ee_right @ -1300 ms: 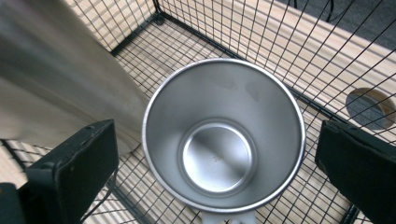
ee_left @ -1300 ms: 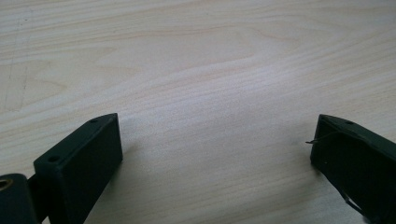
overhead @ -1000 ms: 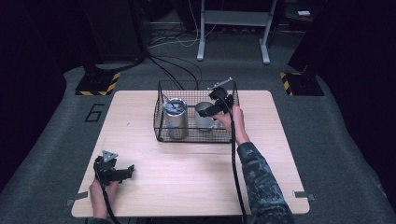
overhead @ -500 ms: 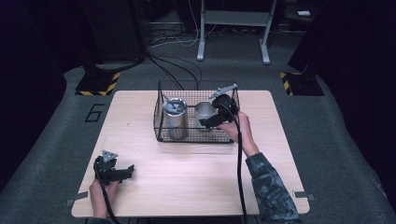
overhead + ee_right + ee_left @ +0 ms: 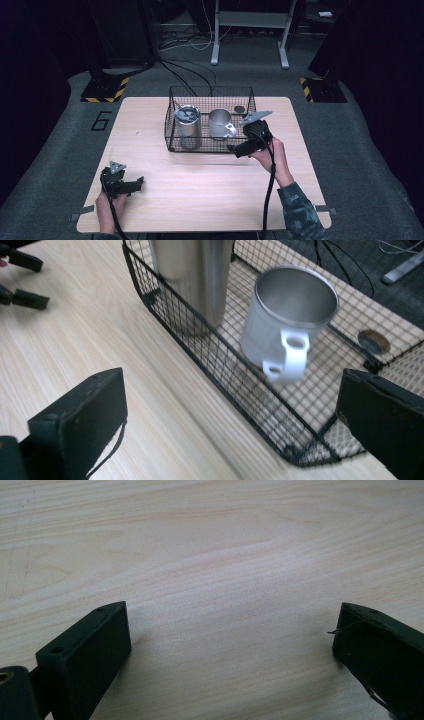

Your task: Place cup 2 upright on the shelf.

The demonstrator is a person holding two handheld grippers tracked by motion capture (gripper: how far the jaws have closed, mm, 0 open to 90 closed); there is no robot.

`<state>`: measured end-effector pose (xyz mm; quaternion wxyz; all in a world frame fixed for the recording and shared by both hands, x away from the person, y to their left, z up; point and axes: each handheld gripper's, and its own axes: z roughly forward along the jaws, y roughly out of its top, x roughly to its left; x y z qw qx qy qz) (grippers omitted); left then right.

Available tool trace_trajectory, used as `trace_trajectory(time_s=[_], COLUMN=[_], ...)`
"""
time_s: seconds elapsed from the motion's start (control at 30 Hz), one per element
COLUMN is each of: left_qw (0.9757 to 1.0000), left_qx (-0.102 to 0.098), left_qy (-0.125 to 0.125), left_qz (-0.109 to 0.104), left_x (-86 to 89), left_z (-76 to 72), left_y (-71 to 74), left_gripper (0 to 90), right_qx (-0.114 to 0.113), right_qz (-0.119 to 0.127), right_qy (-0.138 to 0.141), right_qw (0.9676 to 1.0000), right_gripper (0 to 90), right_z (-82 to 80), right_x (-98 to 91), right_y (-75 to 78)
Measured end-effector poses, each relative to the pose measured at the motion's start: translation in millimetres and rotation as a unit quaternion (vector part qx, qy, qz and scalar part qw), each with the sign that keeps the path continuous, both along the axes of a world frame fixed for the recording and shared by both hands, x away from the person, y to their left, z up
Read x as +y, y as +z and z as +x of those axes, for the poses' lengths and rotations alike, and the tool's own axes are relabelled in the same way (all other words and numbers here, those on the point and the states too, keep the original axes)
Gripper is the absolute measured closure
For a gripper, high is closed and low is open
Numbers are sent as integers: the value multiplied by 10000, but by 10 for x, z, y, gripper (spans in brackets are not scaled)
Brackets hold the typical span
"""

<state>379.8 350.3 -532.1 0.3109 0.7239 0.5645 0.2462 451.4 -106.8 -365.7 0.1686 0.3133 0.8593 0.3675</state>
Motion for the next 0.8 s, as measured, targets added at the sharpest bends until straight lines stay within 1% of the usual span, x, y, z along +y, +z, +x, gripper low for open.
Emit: trace_trajectory(time_s=[0.07,0.13,0.17,0.2,0.27,0.3,0.33,0.37,0.4,0.47,0.57,0.67,0.73,0.8], left_qw=[10000,10000,10000,10000,10000,10000,10000,10000,10000,10000,10000,10000,10000,10000], left_qx=[-2,-3,0,0,-1,-1,-2,-3,-4,-8,-4,-11,-10,-7], left_qy=[1,3,1,2,2,0,2,2,3,5,11,7,11,19], left_qz=[0,-1,0,-1,0,1,0,2,1,0,-9,3,-7,-18], left_x=[0,-1,0,0,0,0,0,-1,-1,-2,-3,-3,-4,-5], left_z=[0,0,0,0,0,0,0,0,0,0,-1,-1,-1,-2], left_y=[0,0,0,0,0,0,0,0,0,-1,-1,-1,-2,-2], left_gripper=[21,21,21,21,21,21,21,21,21,21,21,21,21,21], right_qx=[14,-6,60,62,143,135,182,181,215,198,314,363,461,504], right_qz=[-26,8,-5,-10,-4,15,17,16,29,-18,-4,-28,-8,22], right_qy=[-52,-125,-161,-216,-292,-342,-420,-420,-509,-538,-732,-832,-964,-1092], right_qw=[10000,9999,9999,9997,9995,9993,9989,9990,9985,9984,9968,9959,9943,9927], right_gripper=[0,0,0,0,0,0,0,0,0,0,0,0,0,0], right_z=[-48,-83,-104,-121,-158,-173,-199,-214,-245,-275,-359,-420,-467,-508], right_x=[-88,-167,-205,-244,-317,-350,-378,-414,-452,-509,-628,-748,-824,-897], right_y=[-65,-148,-187,-232,-309,-353,-390,-430,-481,-543,-678,-825,-926,-1035])
